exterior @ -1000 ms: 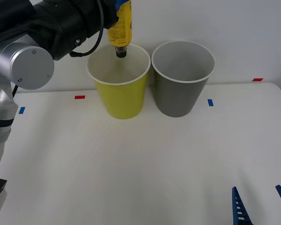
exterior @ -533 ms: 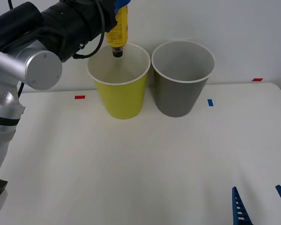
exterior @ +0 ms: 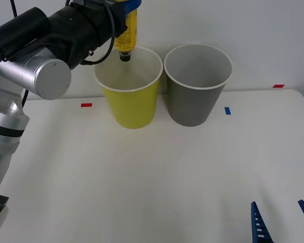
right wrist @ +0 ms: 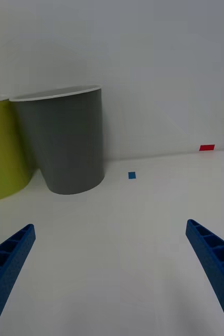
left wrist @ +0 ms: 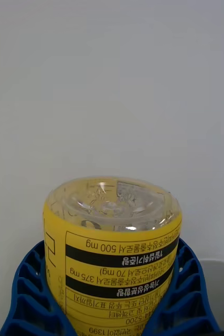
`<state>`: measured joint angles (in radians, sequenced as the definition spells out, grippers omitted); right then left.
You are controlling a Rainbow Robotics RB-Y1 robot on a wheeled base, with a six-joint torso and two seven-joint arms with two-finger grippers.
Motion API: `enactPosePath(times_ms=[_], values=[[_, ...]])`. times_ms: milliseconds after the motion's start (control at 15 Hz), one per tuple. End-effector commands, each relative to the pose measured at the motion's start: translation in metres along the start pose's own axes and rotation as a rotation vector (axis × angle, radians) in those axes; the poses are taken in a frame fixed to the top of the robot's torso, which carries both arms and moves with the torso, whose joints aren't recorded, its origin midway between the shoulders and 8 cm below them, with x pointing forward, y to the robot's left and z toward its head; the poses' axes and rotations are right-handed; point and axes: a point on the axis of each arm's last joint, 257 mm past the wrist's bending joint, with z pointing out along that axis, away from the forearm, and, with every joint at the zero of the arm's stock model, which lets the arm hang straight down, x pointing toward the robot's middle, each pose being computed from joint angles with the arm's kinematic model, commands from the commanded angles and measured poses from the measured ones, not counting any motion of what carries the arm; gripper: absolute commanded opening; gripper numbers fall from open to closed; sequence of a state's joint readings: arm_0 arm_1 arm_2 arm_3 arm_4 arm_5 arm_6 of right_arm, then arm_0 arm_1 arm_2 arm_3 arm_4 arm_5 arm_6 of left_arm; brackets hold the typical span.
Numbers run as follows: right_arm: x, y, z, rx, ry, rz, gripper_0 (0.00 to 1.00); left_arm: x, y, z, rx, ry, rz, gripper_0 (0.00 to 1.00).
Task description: Put cans in the gray bin and PET bottles in the light green bin.
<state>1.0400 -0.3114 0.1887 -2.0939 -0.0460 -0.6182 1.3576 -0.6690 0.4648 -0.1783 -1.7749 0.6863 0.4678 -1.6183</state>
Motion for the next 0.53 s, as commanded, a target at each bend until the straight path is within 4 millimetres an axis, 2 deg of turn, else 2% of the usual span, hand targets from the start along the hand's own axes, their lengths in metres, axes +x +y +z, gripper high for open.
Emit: enactPosePath(times_ms=[67, 333, 467, 533], values=[[0.0, 0.0, 0.0, 0.0, 0.0, 0.0, 1.0, 0.0019, -0.0039, 0.0009, 0.005, 0.0, 0.011, 0.0], [0.0, 0.0, 0.0, 0.0, 0.0, 0.0, 1.0, 0.0009, -0.0057, 0.0017, 0.006, -0.005, 0.014, 0.01], [0.0, 0.0, 0.0, 0.0, 0.0, 0.0, 1.0, 0.0027, -0.0111, 0.0025, 0.015, -0.008, 0.005, 1.0], [0.0, 0.0, 0.0, 0.0, 0.0, 0.0, 1.0, 0.0017, -0.012, 0.0025, 0.016, -0.011, 0.002, 1.0]])
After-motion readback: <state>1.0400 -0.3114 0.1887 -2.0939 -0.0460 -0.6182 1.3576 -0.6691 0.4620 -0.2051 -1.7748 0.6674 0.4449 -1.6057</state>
